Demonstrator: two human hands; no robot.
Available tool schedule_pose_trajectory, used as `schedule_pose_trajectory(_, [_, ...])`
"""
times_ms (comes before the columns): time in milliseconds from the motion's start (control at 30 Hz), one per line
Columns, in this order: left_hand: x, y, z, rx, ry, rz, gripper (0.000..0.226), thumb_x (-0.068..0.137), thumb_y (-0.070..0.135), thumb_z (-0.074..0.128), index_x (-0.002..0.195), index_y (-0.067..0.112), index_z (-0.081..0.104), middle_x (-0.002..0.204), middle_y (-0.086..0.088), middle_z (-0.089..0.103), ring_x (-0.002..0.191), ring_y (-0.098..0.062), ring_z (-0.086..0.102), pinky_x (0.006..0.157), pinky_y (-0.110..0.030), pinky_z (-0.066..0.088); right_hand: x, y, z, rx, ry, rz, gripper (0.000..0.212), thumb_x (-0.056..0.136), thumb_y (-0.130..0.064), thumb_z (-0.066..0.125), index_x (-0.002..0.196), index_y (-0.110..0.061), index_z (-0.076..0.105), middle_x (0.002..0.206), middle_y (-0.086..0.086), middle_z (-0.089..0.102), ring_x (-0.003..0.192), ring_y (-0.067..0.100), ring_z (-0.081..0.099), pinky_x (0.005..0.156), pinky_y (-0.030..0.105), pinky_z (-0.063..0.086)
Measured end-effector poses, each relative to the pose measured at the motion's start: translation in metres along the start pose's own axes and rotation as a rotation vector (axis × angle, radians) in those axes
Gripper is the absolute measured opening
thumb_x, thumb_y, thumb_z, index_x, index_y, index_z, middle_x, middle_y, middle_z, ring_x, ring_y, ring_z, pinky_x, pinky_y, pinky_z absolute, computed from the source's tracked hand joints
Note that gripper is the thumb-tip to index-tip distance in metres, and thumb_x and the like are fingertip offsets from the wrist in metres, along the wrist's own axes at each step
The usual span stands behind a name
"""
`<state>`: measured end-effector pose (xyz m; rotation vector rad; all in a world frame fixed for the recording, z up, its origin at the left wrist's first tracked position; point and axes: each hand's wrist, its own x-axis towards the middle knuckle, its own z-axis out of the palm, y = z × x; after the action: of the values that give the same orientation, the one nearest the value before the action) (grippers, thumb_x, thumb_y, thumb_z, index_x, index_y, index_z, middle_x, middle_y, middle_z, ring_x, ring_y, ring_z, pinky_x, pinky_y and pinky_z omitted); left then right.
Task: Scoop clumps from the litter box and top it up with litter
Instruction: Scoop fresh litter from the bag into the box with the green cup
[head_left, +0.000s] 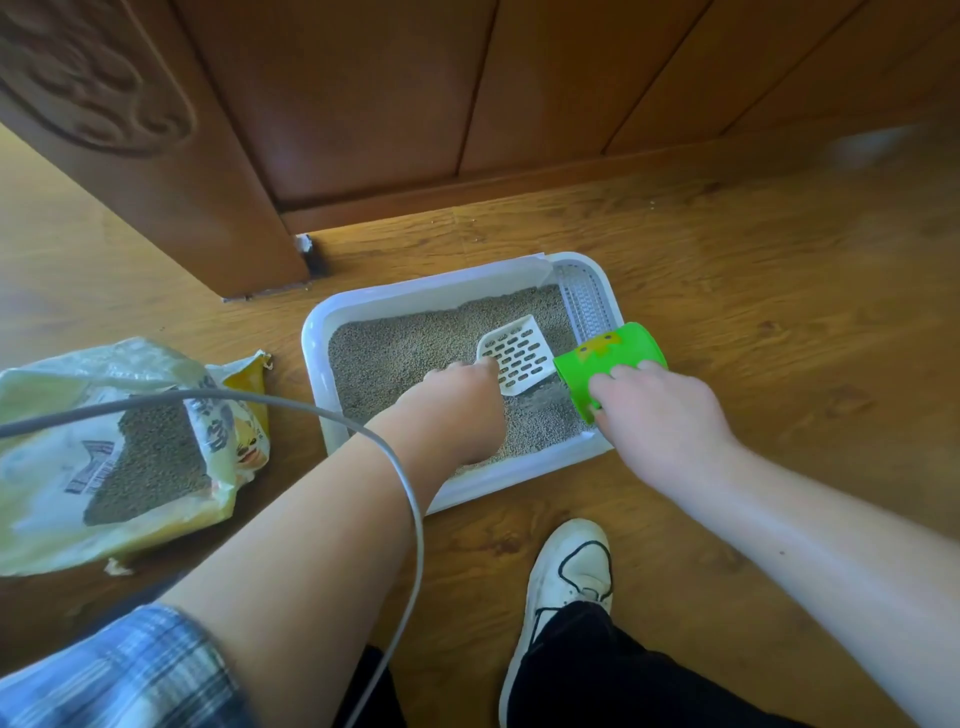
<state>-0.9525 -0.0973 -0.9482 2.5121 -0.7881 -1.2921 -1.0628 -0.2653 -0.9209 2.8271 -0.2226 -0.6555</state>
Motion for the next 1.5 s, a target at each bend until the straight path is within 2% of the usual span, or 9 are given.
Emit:
schedule_pose_trajectory(333, [-0.017, -0.026, -0.015, -0.014, 0.048, -0.046, 0.052, 0.094, 0.022, 0.048, 0.144, 0.021, 0.035, 0.129, -0.011, 0.054, 0.112, -0.032, 0.052, 0.083, -0.043, 0.049, 0.020, -0.025, -0.020, -0.040, -0.070, -0.070, 0.011, 0.094, -0.032, 0.052, 0.097, -0.024, 0.060, 0.092, -0.002, 0.063, 0.093, 0.025, 0.061, 0.060, 0.031, 0.035])
schedule_pose_trajectory(500, [-0.030, -0.042, -0.022, -0.049, 0.076, -0.077, 0.050, 0.093, 0.018, 0.047, 0.142, 0.018, 0.036, 0.124, -0.012, 0.054, 0.101, -0.030, 0.049, 0.080, -0.041, 0.048, 0.027, -0.060, -0.032, -0.154, -0.185, -0.042, 0.021, 0.091, -0.013, 0.053, 0.104, -0.024, 0.065, 0.103, -0.002, 0.069, 0.099, 0.025, 0.065, 0.068, 0.032, 0.041])
schedule_pose_trajectory(633, [-0.038, -0.050, -0.027, -0.071, 0.099, -0.096, 0.057, 0.091, 0.012, 0.046, 0.146, 0.020, 0.032, 0.130, -0.012, 0.051, 0.113, -0.031, 0.050, 0.081, -0.041, 0.047, 0.037, -0.072, -0.042, -0.153, -0.247, -0.034, 0.017, 0.089, -0.016, 0.057, 0.099, -0.025, 0.067, 0.094, -0.003, 0.069, 0.094, 0.025, 0.066, 0.068, 0.030, 0.041])
schedule_pose_trajectory(767, [-0.050, -0.066, -0.036, -0.111, 0.122, -0.137, 0.057, 0.088, 0.009, 0.044, 0.144, 0.018, 0.034, 0.126, -0.009, 0.050, 0.109, -0.031, 0.053, 0.087, -0.045, 0.051, 0.054, -0.075, -0.055, 0.090, -0.218, -0.005, 0.024, 0.093, -0.042, 0.046, 0.084, -0.024, 0.057, 0.078, -0.005, 0.059, 0.076, 0.021, 0.059, 0.060, 0.030, 0.040])
schedule_pose_trajectory(900, [-0.065, -0.081, -0.048, -0.166, 0.201, -0.145, 0.045, 0.091, 0.015, 0.049, 0.134, 0.016, 0.037, 0.102, -0.005, 0.050, 0.097, -0.030, 0.052, 0.078, -0.043, 0.050, 0.072, -0.086, -0.067, 0.432, -0.197, -0.004, 0.033, 0.094, -0.043, 0.049, 0.070, -0.021, 0.052, 0.064, -0.001, 0.059, 0.056, 0.018, 0.053, 0.053, 0.028, 0.035])
schedule_pose_trajectory(1000, [-0.075, -0.098, -0.051, -0.189, 0.253, -0.167, 0.052, 0.090, 0.020, 0.055, 0.139, 0.019, 0.036, 0.124, -0.009, 0.053, 0.114, -0.034, 0.053, 0.091, -0.049, 0.051, 0.085, -0.102, -0.075, 0.578, -0.174, -0.082, 0.033, 0.094, -0.036, 0.053, 0.067, -0.018, 0.050, 0.061, 0.005, 0.056, 0.052, 0.021, 0.048, 0.053, 0.030, 0.031])
schedule_pose_trajectory(1200, [-0.092, -0.122, -0.067, -0.362, 0.369, -0.175, 0.063, 0.090, 0.020, 0.056, 0.147, 0.021, 0.028, 0.138, -0.013, 0.047, 0.122, -0.035, 0.050, 0.098, -0.042, 0.046, 0.115, -0.115, -0.108, 0.569, -0.179, -0.260, 0.030, 0.097, -0.023, 0.049, 0.069, -0.013, 0.049, 0.068, 0.008, 0.054, 0.067, 0.027, 0.050, 0.059, 0.036, 0.036])
schedule_pose_trajectory(1367, [-0.118, -0.132, -0.094, -0.542, 0.440, -0.076, 0.090, 0.085, 0.025, 0.068, 0.155, 0.035, 0.013, 0.152, -0.003, 0.036, 0.121, -0.024, 0.052, 0.089, -0.026, 0.040, 0.118, -0.107, -0.137, 0.568, -0.130, -0.392, 0.026, 0.097, -0.018, 0.046, 0.073, -0.008, 0.045, 0.065, 0.005, 0.048, 0.065, 0.024, 0.045, 0.059, 0.037, 0.031])
schedule_pose_trajectory(1500, [-0.135, -0.142, -0.105, -0.645, 0.417, -0.006, 0.103, 0.078, 0.023, 0.077, 0.154, 0.040, 0.009, 0.150, 0.010, 0.040, 0.131, -0.013, 0.047, 0.099, -0.028, 0.044, 0.117, -0.104, -0.159, 0.696, -0.079, -0.508, 0.028, 0.090, -0.031, 0.043, 0.072, -0.010, 0.045, 0.064, 0.005, 0.045, 0.064, 0.017, 0.044, 0.066, 0.041, 0.039])
